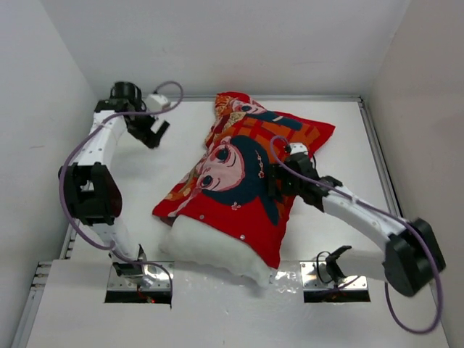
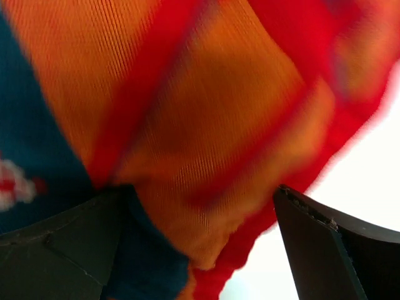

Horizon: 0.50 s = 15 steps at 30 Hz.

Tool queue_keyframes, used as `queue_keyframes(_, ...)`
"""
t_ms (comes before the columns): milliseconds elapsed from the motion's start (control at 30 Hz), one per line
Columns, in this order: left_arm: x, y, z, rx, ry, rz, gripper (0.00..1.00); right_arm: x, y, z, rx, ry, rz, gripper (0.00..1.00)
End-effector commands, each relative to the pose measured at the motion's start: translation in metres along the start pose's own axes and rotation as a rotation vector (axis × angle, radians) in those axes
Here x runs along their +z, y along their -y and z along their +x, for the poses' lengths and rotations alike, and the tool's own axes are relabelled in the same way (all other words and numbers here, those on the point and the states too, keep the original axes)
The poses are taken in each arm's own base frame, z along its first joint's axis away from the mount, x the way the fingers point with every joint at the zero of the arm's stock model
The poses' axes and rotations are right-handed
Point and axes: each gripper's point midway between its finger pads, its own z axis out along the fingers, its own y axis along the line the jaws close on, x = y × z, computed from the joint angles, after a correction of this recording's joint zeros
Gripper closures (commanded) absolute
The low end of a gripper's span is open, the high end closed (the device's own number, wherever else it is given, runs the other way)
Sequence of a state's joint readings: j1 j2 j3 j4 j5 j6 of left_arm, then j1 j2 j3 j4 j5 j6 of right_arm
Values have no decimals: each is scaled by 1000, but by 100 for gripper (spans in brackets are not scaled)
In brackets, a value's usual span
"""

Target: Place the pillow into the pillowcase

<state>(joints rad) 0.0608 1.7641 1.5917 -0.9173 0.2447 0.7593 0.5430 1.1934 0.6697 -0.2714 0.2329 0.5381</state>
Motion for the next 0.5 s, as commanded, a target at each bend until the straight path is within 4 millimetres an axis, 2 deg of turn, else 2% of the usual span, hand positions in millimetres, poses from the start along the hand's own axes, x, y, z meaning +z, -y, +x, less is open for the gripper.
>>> queue_keyframes(0, -138, -110, -93, -38, 348, -545, 0, 31, -30, -38, 38, 26, -94, 2)
queue_keyframes(33, -172, -122, -114, -45, 442, -595, 0, 39, -36, -46, 28, 19, -115, 4)
queue_keyframes(67, -193, -134, -121, -61, 512, -619, 0, 47, -43, -56, 17, 13, -139, 6)
queue_keyframes(100, -205, -129, -136, -142, 628, -565, 0, 62, -55, -82, 4, 24, -184, 7)
queue_keyframes(133, -233, -134, -144, -179, 703, -586, 0, 68, -62, -102, -1, 49, -202, 8)
queue_keyframes(167, -243, -114, -154, -116, 759, -478, 0, 64, -81, -153, -11, 135, -260, 9)
queue_keyframes(200, -253, -105, -155, -25, 762, -459, 0, 88, -86, -158, -20, 106, -273, 9)
queue_keyframes(233, -258, -96, -155, 30, 772, -428, 0, 91, -101, -176, -36, 114, -323, 9)
queue_keyframes(267, -249, -72, -152, 106, 753, -325, 0, 77, -118, -230, -53, 185, -349, 9)
queue_keyframes(300, -243, -59, -152, 125, 735, -273, 1, 104, -125, -225, -55, 124, -353, 9)
queue_keyframes(333, -225, -33, -157, 163, 701, -191, 10, 106, -131, -241, -54, 130, -360, 9)
queue_keyframes(367, -196, -16, -140, 163, 583, -125, 13, 88, -140, -274, -53, 175, -374, 8)
queue_keyframes(400, -162, 13, -132, 176, 500, -24, 19, 93, -139, -277, -48, 170, -361, 7)
queue_keyframes(433, -143, 24, -119, 158, 438, 12, 22, 84, -139, -288, -46, 199, -348, 5)
queue_keyframes(467, -125, 27, -104, 125, 359, -1, 23, 80, -132, -289, -42, 212, -322, 2)
